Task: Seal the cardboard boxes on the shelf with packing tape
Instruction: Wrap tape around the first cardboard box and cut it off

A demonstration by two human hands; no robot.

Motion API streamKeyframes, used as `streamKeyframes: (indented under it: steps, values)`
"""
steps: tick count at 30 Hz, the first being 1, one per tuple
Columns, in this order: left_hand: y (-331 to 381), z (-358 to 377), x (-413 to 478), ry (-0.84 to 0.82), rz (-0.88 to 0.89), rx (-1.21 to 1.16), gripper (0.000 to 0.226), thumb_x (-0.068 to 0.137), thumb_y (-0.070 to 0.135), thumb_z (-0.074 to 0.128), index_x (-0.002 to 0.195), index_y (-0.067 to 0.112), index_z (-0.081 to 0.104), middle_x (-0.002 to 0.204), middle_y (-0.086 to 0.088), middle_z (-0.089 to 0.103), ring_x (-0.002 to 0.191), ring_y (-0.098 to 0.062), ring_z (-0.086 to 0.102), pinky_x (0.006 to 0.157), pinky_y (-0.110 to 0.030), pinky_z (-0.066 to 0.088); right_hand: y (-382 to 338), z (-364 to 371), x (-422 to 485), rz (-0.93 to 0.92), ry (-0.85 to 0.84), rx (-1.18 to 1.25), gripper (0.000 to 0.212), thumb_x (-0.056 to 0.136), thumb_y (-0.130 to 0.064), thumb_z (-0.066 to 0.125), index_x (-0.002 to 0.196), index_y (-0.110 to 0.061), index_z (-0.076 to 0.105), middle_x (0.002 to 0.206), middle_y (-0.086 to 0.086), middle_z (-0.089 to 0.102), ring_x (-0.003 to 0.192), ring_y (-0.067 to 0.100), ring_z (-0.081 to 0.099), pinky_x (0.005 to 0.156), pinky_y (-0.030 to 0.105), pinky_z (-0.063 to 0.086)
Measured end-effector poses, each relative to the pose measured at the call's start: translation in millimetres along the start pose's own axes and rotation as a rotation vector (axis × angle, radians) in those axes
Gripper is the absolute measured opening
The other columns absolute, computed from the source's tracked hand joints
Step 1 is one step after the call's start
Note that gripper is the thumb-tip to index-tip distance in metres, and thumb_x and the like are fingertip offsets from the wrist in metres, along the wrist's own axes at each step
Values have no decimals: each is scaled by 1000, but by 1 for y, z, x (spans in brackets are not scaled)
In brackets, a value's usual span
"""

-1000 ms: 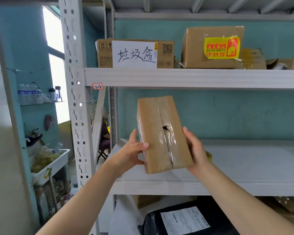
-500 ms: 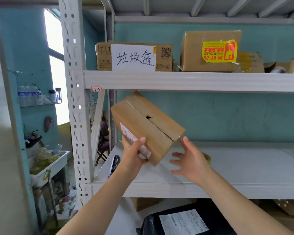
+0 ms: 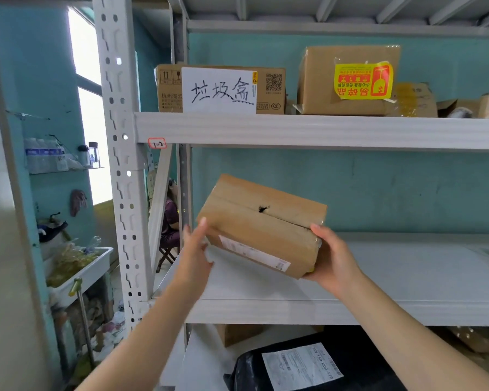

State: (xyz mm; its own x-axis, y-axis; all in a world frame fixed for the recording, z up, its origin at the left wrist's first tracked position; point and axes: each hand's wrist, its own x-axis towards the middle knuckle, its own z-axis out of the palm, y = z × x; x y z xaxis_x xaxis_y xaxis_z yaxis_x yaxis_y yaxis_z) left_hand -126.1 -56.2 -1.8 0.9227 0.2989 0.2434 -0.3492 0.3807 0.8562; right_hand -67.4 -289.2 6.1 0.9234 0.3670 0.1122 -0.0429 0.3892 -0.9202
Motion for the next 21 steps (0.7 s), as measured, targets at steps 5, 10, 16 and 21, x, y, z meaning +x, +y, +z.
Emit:
streamKeyframes:
  steps: [5,10,16,21]
  values:
    - [23,-37,8,-192,16,231,60,80,48,59,134,25,47,129,2,58,124,-20,48,108,-56,29,-4,-13,2,129,15,-21,74,38,-57,81,104,-29,69,116,10,67,106,33,61,85,56,47]
    - [20,-28,9,-33,-36,335,28,89,43,55,95,17,64,93,-4,71,93,-26,66,81,-44,53,1,0,23,338,170,-54,76,45,-72,71,107,-29,65,109,11,70,103,36,61,79,56,48]
    - [19,-19,26,22,-115,446,34,88,48,55,105,19,60,105,-10,66,94,-29,66,71,-42,54,2,0,56,388,242,15,63,69,-73,56,103,-21,69,98,11,74,94,33,67,83,50,49]
    - [10,-24,43,27,-181,448,34,89,49,53,104,18,58,105,-13,65,95,-34,65,85,-53,52,3,0,85,378,266,-39,53,82,-64,47,93,-19,72,87,10,75,76,31,72,71,40,53]
